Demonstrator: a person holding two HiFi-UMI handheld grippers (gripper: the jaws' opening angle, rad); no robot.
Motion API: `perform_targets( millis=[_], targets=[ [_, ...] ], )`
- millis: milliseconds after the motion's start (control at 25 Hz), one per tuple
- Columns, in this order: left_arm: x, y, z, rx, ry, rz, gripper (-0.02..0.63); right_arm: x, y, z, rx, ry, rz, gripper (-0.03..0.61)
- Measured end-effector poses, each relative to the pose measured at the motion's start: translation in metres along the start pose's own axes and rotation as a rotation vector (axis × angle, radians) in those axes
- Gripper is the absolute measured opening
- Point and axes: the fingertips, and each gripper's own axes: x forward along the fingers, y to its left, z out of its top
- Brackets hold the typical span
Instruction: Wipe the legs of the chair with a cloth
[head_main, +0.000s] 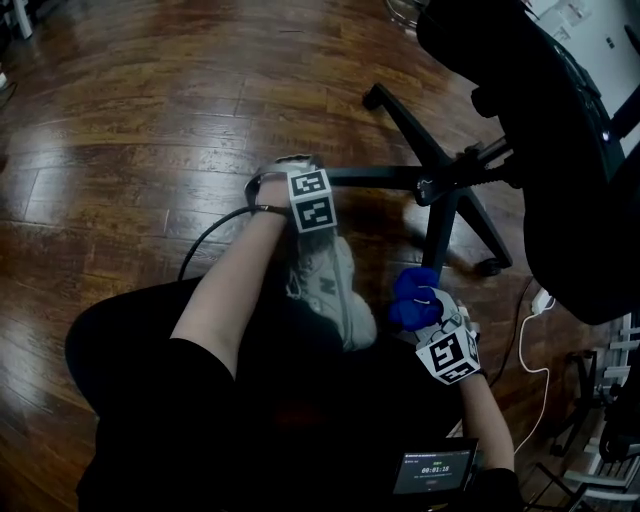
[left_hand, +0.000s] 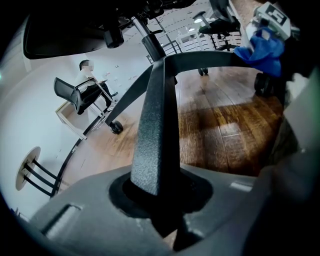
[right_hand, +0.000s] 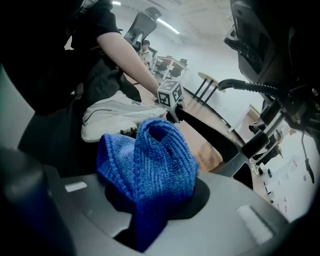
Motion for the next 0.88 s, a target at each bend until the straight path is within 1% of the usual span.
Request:
perform_targets(
  millis=[120,320,400,480,560,680,760,880],
  targets=[
    [0.000,0.003,-0.003,-0.002,-0.002,0.006,0.078,0.017,-0.033,0.004,-0.005,0.019,-0.071,0.086],
    [0.000,0.001,0.001,0.001,-0.003,0.002,0.078,0.047,-0.129,0.011,0.056,0.041,-0.252,0.086],
    [0.000,0.001,0.001,-0.001,-0.004,-0.003,0.077,0.058,-0.159,0.016,0.063,0.065,-0.300,0.086],
    [0.000,0.002,0.001,-0.008,-0.001,-0.012,0.077,0.063,-0.177,0.021,0.057,0.093,-0.331,0.086],
    [-0.001,0.002,0.001,-0.015,0.004,-0.020,0.078,0.065,-0.179,0.023,0.044,0.106,-0.342,0.086],
    [-0.002,-0.001,0.000,-0.024,0.008,-0.034,0.078,0.059,-0.163,0.020,0.024,0.116,-0.327,0.086],
    [-0.003,-0.004,0.002,-0.034,0.000,-0.056,0.077,0.054,-0.142,0.016,0.002,0.127,-0.288,0.086],
    [-0.005,-0.008,0.003,-0.050,-0.005,-0.083,0.077,0.039,-0.093,0.010,-0.027,0.127,-0.185,0.086]
  ],
)
